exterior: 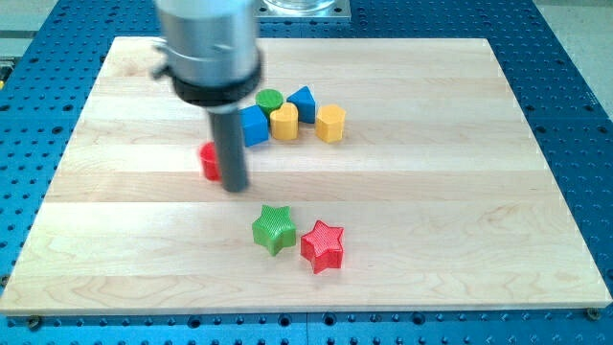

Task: Bring the red blocks at the center left side of the board

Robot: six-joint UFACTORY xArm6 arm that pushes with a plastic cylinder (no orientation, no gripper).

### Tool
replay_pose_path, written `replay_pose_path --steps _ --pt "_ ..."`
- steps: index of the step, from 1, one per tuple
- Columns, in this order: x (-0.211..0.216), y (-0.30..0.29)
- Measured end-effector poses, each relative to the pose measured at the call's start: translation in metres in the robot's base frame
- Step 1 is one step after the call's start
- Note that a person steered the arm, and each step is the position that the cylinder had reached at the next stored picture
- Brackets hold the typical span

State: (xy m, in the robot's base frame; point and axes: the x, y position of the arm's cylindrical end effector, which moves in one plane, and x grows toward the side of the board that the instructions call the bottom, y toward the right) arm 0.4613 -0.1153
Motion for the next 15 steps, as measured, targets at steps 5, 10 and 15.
replay_pose_path --steps 5,10,15 --pt "-0.024 -0.048" --pt "0.132 0.071" --pt "0.078 -0.005"
